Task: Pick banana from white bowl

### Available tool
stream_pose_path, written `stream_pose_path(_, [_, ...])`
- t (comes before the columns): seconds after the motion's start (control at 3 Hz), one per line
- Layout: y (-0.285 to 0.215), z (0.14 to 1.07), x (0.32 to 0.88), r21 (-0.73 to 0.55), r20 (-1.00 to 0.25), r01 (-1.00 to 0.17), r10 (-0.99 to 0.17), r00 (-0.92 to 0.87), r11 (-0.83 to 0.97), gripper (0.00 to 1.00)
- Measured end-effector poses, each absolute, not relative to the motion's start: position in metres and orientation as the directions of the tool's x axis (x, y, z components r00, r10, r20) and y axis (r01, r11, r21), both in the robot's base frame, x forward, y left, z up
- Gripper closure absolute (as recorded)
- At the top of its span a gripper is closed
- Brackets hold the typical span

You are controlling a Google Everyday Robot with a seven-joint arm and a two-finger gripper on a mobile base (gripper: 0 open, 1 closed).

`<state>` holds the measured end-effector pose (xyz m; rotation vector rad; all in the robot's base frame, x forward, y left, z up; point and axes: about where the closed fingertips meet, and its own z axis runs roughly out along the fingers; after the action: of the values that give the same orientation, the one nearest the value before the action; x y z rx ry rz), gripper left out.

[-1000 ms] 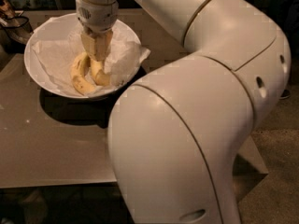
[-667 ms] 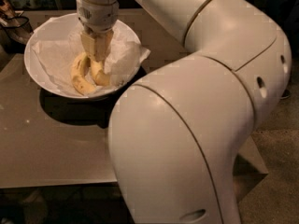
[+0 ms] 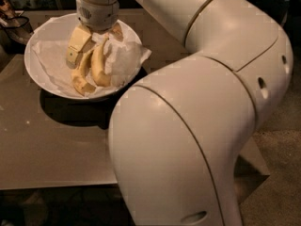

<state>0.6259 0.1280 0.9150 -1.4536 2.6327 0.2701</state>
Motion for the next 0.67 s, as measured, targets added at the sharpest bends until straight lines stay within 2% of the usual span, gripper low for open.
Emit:
stream_pose_path(0.33, [0.1281, 0.9150, 0.6259, 0.097, -0.192, -0.847, -0.825, -0.531, 0.522, 0.00])
stream_pose_path(0.67, [0.1281, 0.9150, 0.6259, 0.097, -0.192, -0.847, -0.825, -0.531, 0.522, 0.17])
